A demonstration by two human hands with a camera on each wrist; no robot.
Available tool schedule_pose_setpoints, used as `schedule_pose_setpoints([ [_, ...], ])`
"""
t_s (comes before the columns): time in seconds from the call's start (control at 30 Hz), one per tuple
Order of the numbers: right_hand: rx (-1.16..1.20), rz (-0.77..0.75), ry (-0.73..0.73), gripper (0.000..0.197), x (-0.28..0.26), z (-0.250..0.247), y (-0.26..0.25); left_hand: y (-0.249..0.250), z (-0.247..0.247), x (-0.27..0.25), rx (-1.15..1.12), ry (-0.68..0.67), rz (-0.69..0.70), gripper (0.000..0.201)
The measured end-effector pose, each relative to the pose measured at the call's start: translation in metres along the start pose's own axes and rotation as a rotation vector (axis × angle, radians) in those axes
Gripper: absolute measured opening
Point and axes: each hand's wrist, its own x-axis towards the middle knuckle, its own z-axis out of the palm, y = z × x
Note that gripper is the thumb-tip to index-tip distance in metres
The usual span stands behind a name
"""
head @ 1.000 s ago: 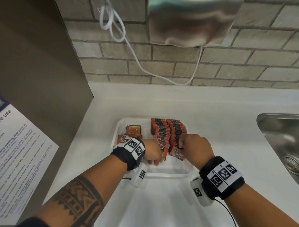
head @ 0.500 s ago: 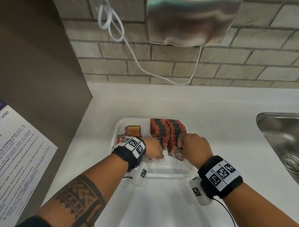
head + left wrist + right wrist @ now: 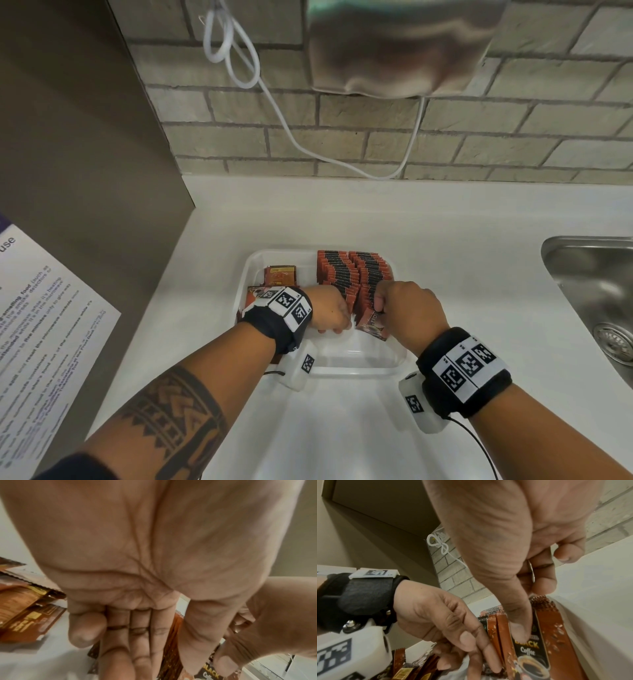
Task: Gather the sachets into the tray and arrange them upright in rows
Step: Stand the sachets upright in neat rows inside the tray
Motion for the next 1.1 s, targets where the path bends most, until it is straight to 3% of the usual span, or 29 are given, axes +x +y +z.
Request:
schedule_pose_setpoints([
  [0.83,0.013,-0.028,0.031,0.016,-0.009,-0.013,-0.005,-0.009,0.007,-0.006,0.053,-0.081,-0.115,0.031],
  [1.1,0.001,-0.019,0.015,0.013,-0.009,-0.013,-0.007,0.001,0.005,-0.005,0.109,-0.031,-0.056,0.047],
])
